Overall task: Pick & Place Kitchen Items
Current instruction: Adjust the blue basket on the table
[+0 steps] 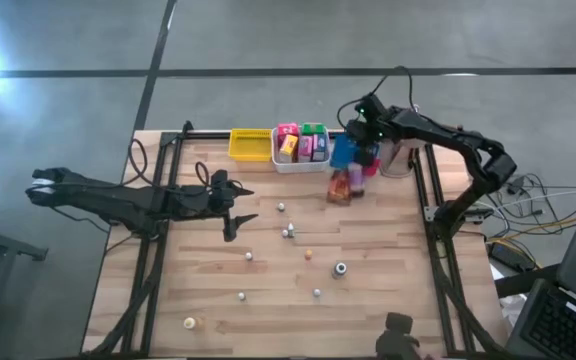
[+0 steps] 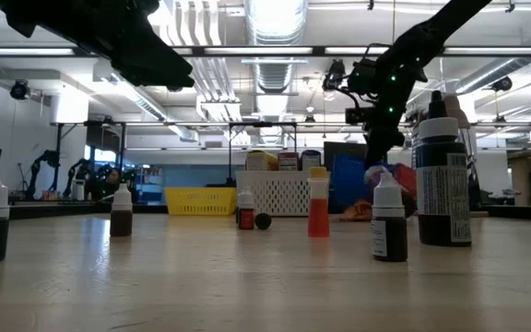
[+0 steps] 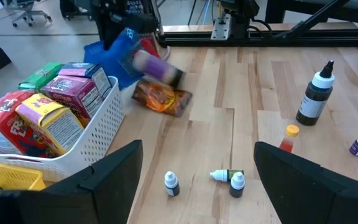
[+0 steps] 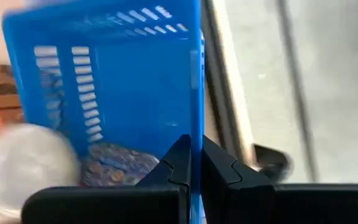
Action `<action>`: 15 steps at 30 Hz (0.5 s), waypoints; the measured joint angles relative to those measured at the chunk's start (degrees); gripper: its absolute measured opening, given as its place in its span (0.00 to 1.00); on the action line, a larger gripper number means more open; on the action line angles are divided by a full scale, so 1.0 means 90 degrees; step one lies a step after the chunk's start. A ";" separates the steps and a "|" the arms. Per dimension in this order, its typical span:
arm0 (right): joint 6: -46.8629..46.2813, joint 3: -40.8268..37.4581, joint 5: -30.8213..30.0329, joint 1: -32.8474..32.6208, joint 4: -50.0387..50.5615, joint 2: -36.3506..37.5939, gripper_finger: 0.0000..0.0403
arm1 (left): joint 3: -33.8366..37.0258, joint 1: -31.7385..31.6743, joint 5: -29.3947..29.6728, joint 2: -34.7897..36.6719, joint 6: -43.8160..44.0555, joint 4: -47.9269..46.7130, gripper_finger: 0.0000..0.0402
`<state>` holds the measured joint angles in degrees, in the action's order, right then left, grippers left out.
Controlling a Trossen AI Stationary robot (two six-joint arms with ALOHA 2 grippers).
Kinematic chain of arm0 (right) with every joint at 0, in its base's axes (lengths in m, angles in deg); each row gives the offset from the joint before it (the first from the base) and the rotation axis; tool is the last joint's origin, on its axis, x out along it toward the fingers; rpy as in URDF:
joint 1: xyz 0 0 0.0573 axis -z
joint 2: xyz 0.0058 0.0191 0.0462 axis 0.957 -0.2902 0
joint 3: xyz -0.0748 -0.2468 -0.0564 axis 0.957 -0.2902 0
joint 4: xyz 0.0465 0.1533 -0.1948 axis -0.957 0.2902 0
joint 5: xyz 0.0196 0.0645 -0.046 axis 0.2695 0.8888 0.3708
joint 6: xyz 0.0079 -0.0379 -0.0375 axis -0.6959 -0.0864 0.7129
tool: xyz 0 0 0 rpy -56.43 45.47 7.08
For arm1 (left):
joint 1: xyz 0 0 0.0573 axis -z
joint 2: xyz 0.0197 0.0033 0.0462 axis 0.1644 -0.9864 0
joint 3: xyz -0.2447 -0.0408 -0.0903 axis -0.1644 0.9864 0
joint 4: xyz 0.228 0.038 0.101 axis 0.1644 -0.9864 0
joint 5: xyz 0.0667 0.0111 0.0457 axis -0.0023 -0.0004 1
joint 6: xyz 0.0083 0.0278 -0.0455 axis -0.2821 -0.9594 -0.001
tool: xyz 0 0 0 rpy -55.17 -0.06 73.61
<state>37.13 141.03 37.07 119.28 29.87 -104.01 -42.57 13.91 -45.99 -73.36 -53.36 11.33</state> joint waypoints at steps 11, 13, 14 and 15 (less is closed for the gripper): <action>0.0218 0.0211 0.0582 0.0167 0.0559 -0.0827 0.02 | 0.0000 0.0000 -0.0002 0.0000 0.0038 -0.0004 0.78; 0.0340 0.0211 0.0551 0.0198 0.0513 -0.0957 0.02 | 0.0000 0.0000 -0.0002 0.0000 0.0054 -0.0005 0.78; 0.0384 0.0211 0.0529 0.0226 0.0478 -0.0999 0.02 | 0.0000 0.0000 -0.0002 0.0000 0.0056 -0.0013 0.78; 0.0423 0.0211 0.0501 0.0250 0.0405 -0.1043 0.02 | 0.0000 0.0000 -0.0002 0.0000 0.0056 -0.0015 0.78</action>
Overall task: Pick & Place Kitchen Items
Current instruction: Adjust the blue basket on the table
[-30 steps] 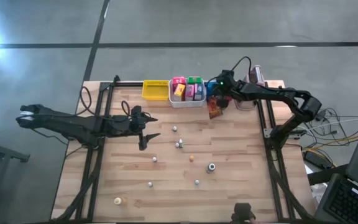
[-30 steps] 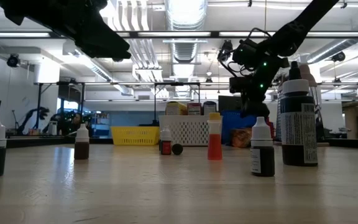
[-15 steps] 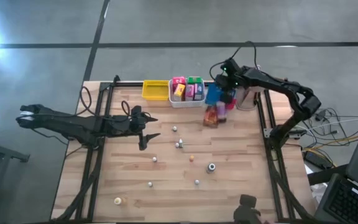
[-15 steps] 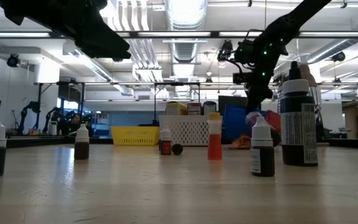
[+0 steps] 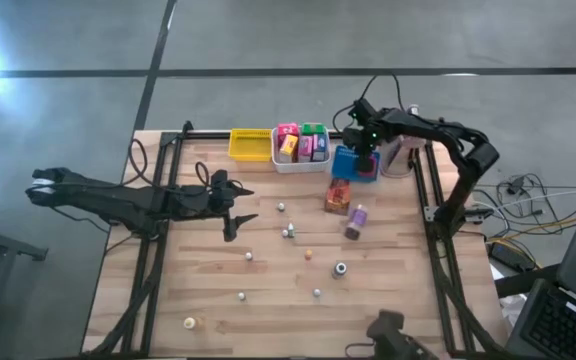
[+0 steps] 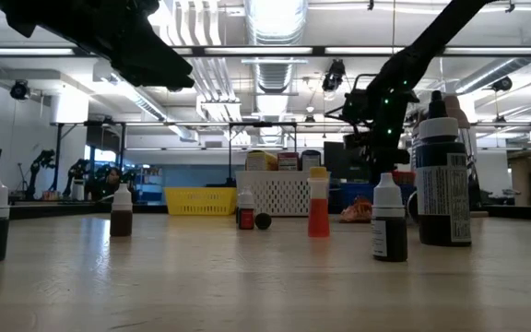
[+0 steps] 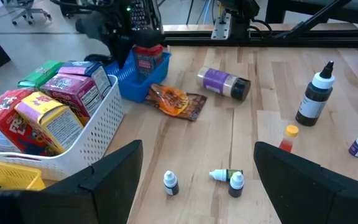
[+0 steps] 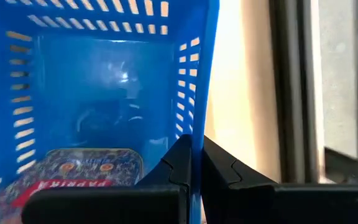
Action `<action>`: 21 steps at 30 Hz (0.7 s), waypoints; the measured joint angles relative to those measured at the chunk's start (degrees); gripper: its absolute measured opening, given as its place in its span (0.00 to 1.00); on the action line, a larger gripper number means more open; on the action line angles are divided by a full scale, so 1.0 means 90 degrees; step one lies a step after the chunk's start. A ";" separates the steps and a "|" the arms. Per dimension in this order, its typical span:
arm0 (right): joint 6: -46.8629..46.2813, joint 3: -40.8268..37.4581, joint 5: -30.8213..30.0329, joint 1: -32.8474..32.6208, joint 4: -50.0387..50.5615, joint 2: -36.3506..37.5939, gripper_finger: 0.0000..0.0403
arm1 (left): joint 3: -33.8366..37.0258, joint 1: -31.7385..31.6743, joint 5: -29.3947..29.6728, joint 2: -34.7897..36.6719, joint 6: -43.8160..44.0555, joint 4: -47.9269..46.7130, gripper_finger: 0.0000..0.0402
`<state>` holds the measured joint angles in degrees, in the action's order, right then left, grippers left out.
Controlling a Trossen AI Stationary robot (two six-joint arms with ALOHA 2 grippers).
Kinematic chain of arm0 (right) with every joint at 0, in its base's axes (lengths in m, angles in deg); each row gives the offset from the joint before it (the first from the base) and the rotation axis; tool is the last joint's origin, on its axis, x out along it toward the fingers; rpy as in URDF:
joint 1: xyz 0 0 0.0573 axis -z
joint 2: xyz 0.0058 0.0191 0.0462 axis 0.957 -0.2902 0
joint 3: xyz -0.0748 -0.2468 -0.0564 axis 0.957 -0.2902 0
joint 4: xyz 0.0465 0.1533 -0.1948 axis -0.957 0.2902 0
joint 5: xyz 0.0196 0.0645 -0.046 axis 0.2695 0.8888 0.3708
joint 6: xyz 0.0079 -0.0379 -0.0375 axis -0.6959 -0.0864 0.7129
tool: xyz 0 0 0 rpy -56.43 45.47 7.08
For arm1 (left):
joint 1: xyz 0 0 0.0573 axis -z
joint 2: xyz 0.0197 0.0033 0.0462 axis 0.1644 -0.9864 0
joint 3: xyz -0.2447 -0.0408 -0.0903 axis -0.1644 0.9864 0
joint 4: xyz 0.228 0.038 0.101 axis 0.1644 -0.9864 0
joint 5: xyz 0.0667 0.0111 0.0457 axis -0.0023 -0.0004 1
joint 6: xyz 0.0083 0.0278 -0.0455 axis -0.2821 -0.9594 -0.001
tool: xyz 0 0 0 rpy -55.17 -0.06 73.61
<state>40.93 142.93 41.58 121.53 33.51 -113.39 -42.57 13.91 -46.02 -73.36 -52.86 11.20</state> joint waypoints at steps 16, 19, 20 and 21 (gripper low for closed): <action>0.0325 0.0007 -0.0223 0.0119 -0.0751 -0.0139 0.25 | 0.0000 -0.0029 0.0000 0.0000 -0.0019 -0.0015 0.78; 0.0322 0.0051 -0.0323 0.0113 -0.0739 -0.0139 0.34 | 0.0000 -0.0029 0.0000 0.0000 -0.0015 -0.0019 0.78; 0.0323 0.0084 -0.0392 0.0111 -0.0728 -0.0139 0.36 | 0.0000 -0.0029 0.0000 0.0000 -0.0015 -0.0019 0.78; 0.0324 0.0121 -0.0436 0.0107 -0.0728 -0.0139 0.38 | 0.0000 -0.0029 0.0000 0.0000 -0.0012 -0.0019 0.78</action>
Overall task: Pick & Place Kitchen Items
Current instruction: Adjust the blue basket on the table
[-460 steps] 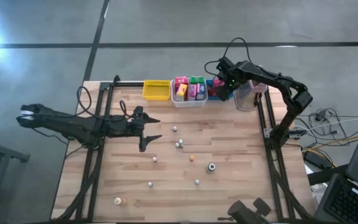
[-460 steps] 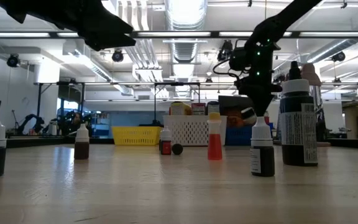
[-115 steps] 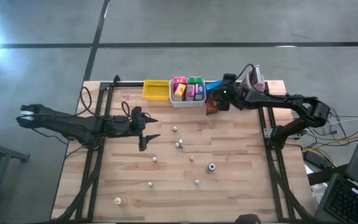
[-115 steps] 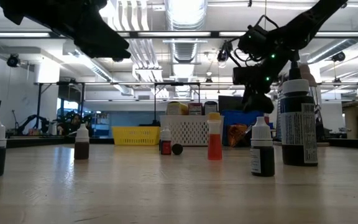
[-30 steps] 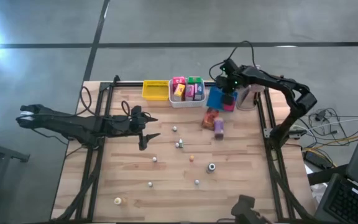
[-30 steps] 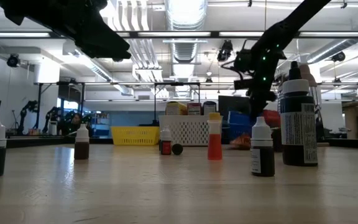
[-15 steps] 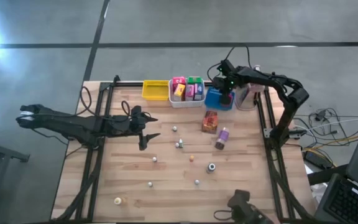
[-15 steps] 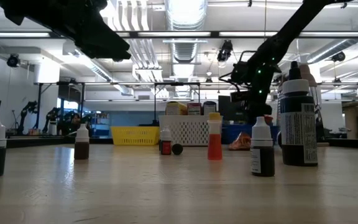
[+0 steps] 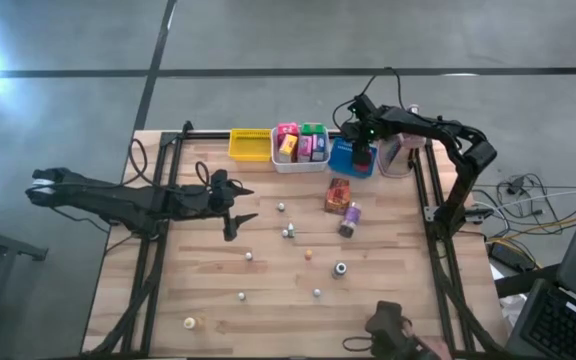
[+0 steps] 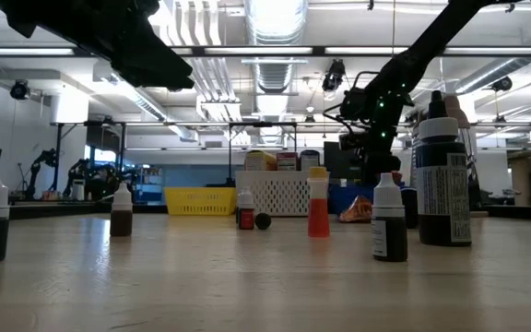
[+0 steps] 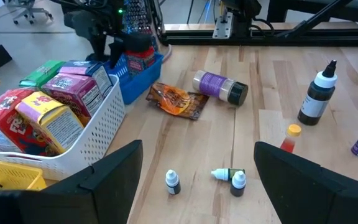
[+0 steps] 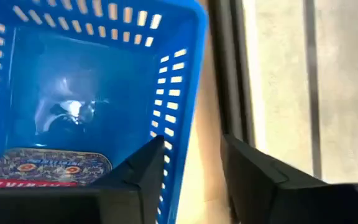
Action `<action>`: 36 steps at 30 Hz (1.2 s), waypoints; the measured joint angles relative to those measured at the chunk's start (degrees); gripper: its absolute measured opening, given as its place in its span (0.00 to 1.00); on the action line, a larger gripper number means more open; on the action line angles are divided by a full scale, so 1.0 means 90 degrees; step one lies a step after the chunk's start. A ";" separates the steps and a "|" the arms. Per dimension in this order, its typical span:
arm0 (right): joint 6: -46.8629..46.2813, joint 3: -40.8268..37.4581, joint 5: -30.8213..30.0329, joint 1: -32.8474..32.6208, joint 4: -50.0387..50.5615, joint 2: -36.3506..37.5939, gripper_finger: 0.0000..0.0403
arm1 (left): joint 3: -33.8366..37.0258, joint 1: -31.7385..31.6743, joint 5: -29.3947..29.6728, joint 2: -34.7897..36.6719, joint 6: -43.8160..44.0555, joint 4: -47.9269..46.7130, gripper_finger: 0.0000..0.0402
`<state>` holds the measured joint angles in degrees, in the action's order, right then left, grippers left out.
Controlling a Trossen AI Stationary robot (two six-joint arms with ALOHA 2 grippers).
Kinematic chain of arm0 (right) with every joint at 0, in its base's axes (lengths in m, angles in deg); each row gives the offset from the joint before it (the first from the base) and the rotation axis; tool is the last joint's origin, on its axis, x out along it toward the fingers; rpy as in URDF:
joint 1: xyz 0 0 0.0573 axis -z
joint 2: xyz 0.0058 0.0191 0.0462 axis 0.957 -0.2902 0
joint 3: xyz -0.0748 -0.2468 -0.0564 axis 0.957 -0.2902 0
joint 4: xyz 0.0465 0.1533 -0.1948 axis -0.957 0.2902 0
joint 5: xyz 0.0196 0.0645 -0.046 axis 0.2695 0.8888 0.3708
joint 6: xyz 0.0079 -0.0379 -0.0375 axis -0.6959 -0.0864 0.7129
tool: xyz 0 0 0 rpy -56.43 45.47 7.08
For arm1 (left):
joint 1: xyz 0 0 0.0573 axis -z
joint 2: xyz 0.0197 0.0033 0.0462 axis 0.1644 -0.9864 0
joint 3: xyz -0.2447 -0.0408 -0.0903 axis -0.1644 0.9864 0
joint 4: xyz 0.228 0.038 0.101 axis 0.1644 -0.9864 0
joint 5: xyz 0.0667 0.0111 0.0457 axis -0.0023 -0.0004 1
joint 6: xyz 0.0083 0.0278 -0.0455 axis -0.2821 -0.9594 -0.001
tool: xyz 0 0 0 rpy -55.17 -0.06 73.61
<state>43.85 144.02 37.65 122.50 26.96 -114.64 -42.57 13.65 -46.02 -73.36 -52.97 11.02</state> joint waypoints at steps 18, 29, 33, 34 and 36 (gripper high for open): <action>-0.0753 0.1523 -0.0117 -0.0282 0.1580 0.0227 0.56 | 0.0000 0.0000 0.0000 0.0000 0.0010 -0.0007 0.78; -0.3110 0.0767 0.0234 -0.1579 0.3578 0.1435 0.13 | 0.0000 0.0000 0.0000 0.0000 -0.0174 -0.0010 0.78; -0.3501 -0.0413 0.0319 -0.1880 0.2623 0.2050 0.04 | 0.0000 0.0000 0.0000 0.0000 -0.0195 -0.0004 0.78; -0.3570 -0.0649 0.0251 -0.1900 0.2373 0.2162 0.03 | 0.0000 -0.0002 -0.0002 0.0000 -0.0232 0.0016 0.78; -0.3619 -0.1052 0.0199 -0.1902 0.2114 0.2284 0.02 | 0.0000 -0.0006 -0.0004 0.0000 -0.0274 0.0112 0.78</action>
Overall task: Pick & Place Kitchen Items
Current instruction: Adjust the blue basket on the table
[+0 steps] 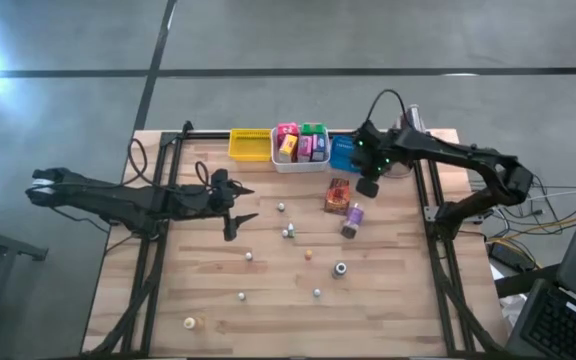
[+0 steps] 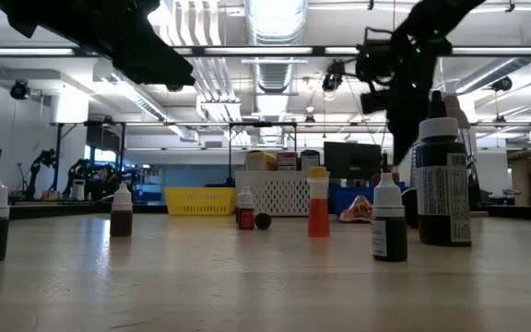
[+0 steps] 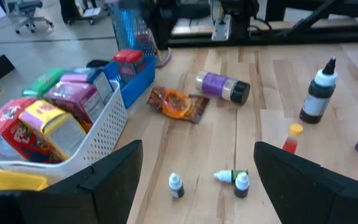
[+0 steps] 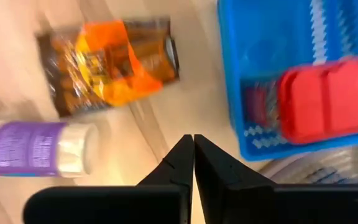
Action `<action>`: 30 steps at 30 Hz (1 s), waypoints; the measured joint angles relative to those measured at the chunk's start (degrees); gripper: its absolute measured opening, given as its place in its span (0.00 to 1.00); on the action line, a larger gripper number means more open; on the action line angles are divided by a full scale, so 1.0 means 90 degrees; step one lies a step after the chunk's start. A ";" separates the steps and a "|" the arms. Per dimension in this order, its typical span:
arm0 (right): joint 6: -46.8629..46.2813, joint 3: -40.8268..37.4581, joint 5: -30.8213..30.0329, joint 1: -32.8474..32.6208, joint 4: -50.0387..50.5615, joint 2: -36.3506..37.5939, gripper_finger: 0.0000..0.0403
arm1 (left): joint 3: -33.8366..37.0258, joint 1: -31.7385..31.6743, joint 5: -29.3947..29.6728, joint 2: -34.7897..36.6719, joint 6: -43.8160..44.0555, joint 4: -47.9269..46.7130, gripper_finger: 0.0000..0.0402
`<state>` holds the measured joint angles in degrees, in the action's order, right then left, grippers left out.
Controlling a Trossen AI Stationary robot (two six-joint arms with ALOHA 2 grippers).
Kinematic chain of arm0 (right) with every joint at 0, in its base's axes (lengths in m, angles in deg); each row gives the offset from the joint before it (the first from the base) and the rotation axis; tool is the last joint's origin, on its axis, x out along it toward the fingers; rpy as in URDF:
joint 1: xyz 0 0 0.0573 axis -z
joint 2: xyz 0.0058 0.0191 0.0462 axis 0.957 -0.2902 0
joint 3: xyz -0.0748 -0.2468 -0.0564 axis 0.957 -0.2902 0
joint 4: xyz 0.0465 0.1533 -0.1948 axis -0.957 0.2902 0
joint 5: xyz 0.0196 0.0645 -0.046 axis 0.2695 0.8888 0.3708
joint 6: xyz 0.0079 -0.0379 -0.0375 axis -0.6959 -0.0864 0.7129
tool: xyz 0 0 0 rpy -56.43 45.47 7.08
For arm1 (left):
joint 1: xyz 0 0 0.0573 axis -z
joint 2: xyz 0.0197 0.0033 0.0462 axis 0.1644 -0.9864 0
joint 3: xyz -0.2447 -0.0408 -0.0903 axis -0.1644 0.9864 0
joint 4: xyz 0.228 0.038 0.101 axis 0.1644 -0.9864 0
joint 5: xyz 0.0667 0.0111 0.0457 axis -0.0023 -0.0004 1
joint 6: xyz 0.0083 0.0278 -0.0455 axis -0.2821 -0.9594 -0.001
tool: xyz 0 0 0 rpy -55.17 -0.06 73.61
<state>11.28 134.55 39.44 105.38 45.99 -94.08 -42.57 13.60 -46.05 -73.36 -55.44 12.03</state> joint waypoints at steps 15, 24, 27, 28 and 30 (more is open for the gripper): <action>0.0649 -0.1046 -0.0986 0.0165 -0.1246 -0.0549 0.02 | -0.0002 -0.0001 0.0273 0.0099 0.0107 0.0385 0.78; 0.1250 -0.1029 -0.1147 0.0515 -0.1964 -0.0944 0.02 | -0.0002 -0.0001 0.0322 0.0422 0.0251 0.0342 0.78; 0.1318 -0.1020 -0.1145 0.0637 -0.2164 -0.0976 0.02 | -0.0002 -0.0001 0.0319 0.0435 0.0255 0.0344 0.78; 0.1311 -0.1016 -0.1144 0.0667 -0.2163 -0.0984 0.02 | -0.0002 -0.0001 0.0319 0.0435 0.0255 0.0342 0.78; 0.1289 -0.1016 -0.1147 0.0692 -0.2144 -0.0985 0.02 | -0.0002 -0.0001 0.0319 0.0428 0.0264 0.0343 0.78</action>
<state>22.88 125.40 29.11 111.61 26.69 -102.95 -42.59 13.59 -43.18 -69.51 -53.06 15.11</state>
